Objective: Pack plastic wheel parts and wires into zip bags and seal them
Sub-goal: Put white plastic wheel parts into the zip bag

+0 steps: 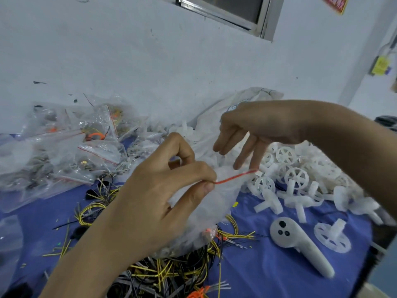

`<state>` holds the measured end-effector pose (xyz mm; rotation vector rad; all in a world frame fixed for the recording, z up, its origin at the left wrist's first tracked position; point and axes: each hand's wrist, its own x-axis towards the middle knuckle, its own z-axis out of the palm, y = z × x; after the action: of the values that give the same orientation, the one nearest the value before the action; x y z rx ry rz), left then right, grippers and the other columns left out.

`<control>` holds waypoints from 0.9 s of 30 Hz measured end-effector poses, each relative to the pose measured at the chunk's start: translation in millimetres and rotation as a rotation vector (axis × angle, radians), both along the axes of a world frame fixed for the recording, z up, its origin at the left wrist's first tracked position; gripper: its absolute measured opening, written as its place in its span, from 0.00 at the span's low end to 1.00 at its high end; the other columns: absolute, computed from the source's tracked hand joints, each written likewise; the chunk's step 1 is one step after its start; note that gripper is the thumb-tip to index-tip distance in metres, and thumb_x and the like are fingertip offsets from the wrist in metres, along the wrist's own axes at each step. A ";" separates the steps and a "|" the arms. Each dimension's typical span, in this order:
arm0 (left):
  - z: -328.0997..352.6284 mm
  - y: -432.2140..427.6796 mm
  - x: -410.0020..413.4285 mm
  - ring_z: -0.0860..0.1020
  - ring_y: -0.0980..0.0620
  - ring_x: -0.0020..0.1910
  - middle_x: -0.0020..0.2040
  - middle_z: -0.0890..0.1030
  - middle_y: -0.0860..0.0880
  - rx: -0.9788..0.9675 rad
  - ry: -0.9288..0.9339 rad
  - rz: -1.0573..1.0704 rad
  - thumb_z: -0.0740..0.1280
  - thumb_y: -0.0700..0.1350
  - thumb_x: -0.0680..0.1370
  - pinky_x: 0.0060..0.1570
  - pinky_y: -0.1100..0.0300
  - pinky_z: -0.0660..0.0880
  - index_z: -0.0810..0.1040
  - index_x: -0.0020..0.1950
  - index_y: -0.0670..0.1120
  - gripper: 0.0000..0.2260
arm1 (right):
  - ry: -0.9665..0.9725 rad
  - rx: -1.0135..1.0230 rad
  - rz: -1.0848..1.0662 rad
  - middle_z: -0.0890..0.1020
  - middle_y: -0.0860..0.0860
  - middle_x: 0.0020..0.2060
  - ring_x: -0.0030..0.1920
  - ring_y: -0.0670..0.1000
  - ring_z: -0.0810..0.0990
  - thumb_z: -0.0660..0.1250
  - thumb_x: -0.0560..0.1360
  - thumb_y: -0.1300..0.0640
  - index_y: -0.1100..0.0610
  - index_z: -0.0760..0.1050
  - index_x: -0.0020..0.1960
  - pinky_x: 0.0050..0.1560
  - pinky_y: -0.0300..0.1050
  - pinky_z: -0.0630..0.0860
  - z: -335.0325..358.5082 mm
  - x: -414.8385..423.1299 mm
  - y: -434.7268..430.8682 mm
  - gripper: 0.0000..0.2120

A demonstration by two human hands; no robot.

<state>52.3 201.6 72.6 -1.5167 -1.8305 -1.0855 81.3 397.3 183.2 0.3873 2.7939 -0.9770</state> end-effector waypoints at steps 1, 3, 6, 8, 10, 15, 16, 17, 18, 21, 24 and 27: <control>0.6 -0.5 0.2 0.71 0.55 0.40 0.43 0.70 0.48 0.010 0.002 0.006 0.61 0.48 0.78 0.43 0.72 0.66 0.80 0.45 0.49 0.09 | 0.043 -0.073 0.013 0.84 0.59 0.48 0.41 0.63 0.84 0.56 0.79 0.53 0.65 0.82 0.45 0.28 0.44 0.78 3.5 1.0 5.2 0.20; 1.5 -2.0 -0.4 0.71 0.55 0.40 0.43 0.70 0.48 0.032 0.003 0.018 0.61 0.48 0.78 0.42 0.71 0.66 0.80 0.45 0.49 0.09 | 0.196 -0.240 -0.032 0.85 0.60 0.43 0.38 0.60 0.85 0.59 0.78 0.52 0.62 0.83 0.36 0.25 0.38 0.75 3.9 0.2 22.2 0.21; 2.9 -4.7 -1.9 0.71 0.54 0.39 0.42 0.70 0.49 0.060 -0.015 0.031 0.61 0.49 0.78 0.40 0.66 0.66 0.79 0.45 0.50 0.09 | 0.304 -0.045 -0.338 0.83 0.58 0.35 0.30 0.54 0.82 0.62 0.78 0.54 0.62 0.78 0.37 0.23 0.37 0.73 -29.1 -14.9 73.7 0.16; 4.1 -5.6 -1.8 0.71 0.54 0.39 0.42 0.70 0.50 0.077 -0.014 0.046 0.61 0.49 0.78 0.40 0.65 0.67 0.79 0.44 0.51 0.08 | 0.042 0.518 -0.404 0.82 0.57 0.43 0.37 0.51 0.78 0.60 0.79 0.55 0.64 0.76 0.49 0.36 0.41 0.77 -72.8 -23.0 111.4 0.12; 3.7 -5.0 -1.3 0.71 0.54 0.39 0.42 0.70 0.50 0.080 -0.005 0.048 0.61 0.49 0.78 0.39 0.64 0.67 0.79 0.44 0.51 0.08 | -0.307 0.752 -0.397 0.78 0.57 0.56 0.49 0.53 0.76 0.61 0.79 0.53 0.64 0.73 0.59 0.48 0.42 0.74 -122.6 -15.7 140.3 0.16; 2.5 -4.4 -1.7 0.72 0.56 0.41 0.42 0.70 0.51 0.079 -0.005 0.059 0.61 0.49 0.78 0.42 0.69 0.66 0.79 0.44 0.52 0.08 | -0.114 0.566 -0.533 0.76 0.56 0.37 0.35 0.53 0.73 0.62 0.78 0.54 0.60 0.66 0.36 0.29 0.42 0.64 -177.5 -5.6 170.4 0.15; 2.5 -4.2 -2.5 0.72 0.57 0.42 0.42 0.71 0.51 0.079 -0.002 0.065 0.61 0.49 0.78 0.42 0.70 0.65 0.79 0.44 0.51 0.08 | -0.080 0.555 -0.526 0.73 0.55 0.32 0.31 0.51 0.70 0.63 0.77 0.53 0.59 0.64 0.33 0.28 0.42 0.62 -178.6 -7.7 171.3 0.18; 2.5 -4.1 -3.1 0.72 0.58 0.42 0.42 0.71 0.51 0.080 -0.003 0.070 0.61 0.49 0.78 0.43 0.70 0.65 0.79 0.44 0.51 0.08 | -0.081 0.541 -0.501 0.69 0.53 0.29 0.29 0.50 0.67 0.66 0.76 0.52 0.58 0.63 0.31 0.27 0.41 0.61 -177.4 -9.3 169.5 0.20; 2.5 -3.7 -3.3 0.72 0.58 0.43 0.43 0.71 0.51 0.081 -0.006 0.074 0.61 0.49 0.77 0.43 0.71 0.65 0.79 0.44 0.50 0.08 | -0.111 0.528 -0.469 0.67 0.53 0.27 0.27 0.49 0.66 0.68 0.74 0.52 0.58 0.62 0.30 0.26 0.41 0.61 -175.1 -10.0 166.5 0.21; 2.8 -1.6 -2.0 0.72 0.57 0.42 0.42 0.71 0.51 0.080 -0.018 0.071 0.61 0.49 0.77 0.42 0.70 0.66 0.79 0.43 0.50 0.08 | -0.122 0.460 -0.469 0.67 0.53 0.27 0.27 0.49 0.66 0.69 0.73 0.54 0.59 0.62 0.30 0.25 0.40 0.62 -166.4 -10.8 156.9 0.20; 3.6 -1.5 -1.7 0.72 0.57 0.42 0.42 0.71 0.51 0.085 -0.024 0.066 0.61 0.49 0.77 0.42 0.70 0.66 0.79 0.43 0.50 0.09 | 0.089 0.382 -0.524 0.71 0.53 0.29 0.28 0.49 0.69 0.66 0.75 0.55 0.63 0.71 0.37 0.25 0.38 0.64 -130.2 -10.9 129.4 0.14; 3.0 -3.5 -3.5 0.72 0.58 0.44 0.43 0.71 0.51 0.097 -0.038 0.074 0.61 0.49 0.77 0.44 0.71 0.65 0.79 0.44 0.50 0.09 | 0.462 0.339 -0.439 0.75 0.57 0.34 0.32 0.51 0.74 0.63 0.77 0.52 0.67 0.75 0.47 0.31 0.42 0.70 -67.1 -5.7 88.2 0.16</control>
<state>48.8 198.2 75.5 -1.3708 -1.8167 -1.1581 75.6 485.5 116.1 0.9648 3.3950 -0.7278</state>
